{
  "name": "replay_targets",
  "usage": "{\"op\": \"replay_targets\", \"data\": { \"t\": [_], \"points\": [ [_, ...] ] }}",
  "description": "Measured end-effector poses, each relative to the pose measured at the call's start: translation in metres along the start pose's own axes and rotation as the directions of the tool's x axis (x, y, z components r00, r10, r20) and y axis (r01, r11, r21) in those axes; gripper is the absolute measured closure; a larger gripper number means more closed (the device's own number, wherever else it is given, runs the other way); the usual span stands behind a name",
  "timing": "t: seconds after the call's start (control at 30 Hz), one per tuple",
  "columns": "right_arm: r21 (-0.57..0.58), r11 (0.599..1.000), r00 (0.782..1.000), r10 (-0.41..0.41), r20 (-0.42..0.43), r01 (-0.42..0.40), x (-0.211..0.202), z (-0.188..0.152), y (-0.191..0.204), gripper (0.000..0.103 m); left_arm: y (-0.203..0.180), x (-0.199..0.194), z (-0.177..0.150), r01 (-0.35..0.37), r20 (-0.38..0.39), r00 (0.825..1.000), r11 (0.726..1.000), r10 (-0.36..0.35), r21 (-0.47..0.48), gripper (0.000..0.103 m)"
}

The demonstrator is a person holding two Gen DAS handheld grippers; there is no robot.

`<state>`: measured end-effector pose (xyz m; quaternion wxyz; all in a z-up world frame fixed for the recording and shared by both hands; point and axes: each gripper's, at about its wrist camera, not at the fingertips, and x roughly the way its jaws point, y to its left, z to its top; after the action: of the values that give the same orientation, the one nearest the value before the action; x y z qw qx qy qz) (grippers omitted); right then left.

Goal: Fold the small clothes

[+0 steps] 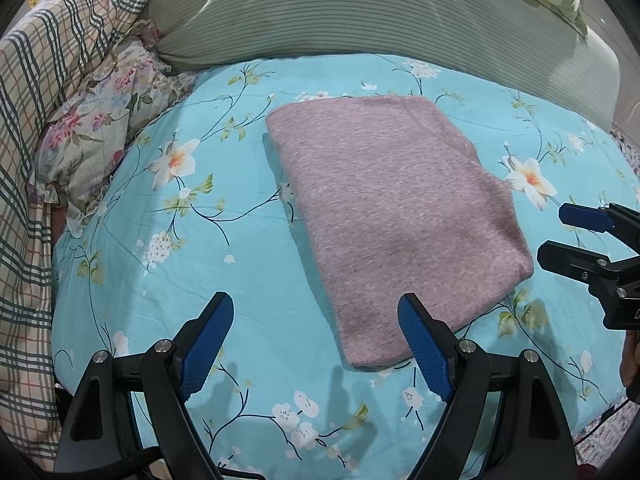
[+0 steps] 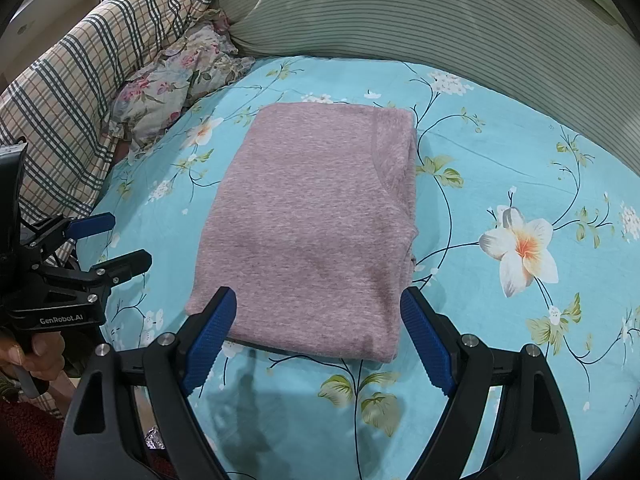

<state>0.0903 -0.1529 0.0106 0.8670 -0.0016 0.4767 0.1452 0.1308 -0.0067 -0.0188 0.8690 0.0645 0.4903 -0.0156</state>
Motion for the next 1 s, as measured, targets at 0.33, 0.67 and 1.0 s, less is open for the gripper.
{"op": "replay_targets", "data": {
  "t": [0.33,0.67,1.0],
  "points": [
    [0.000,1.000,1.000,0.001,0.006,-0.001,-0.0043,-0.0022,0.0024,0.019,-0.0017,-0.0015,-0.0002,-0.001,0.002,1.000,1.000,0.001,0.002,0.018],
    [0.000,1.000,1.000,0.001,0.005,-0.001,-0.0045,-0.0014,0.0022,0.019,-0.0038,-0.0021,0.0008,0.000,0.004,1.000,1.000,0.000,0.007,0.018],
    [0.001,1.000,1.000,0.003,0.005,-0.003,-0.0038,0.0017,0.0020,0.019,-0.0025,-0.0019,0.0013,0.001,0.004,1.000,1.000,-0.001,0.007,0.018]
  ]
}}
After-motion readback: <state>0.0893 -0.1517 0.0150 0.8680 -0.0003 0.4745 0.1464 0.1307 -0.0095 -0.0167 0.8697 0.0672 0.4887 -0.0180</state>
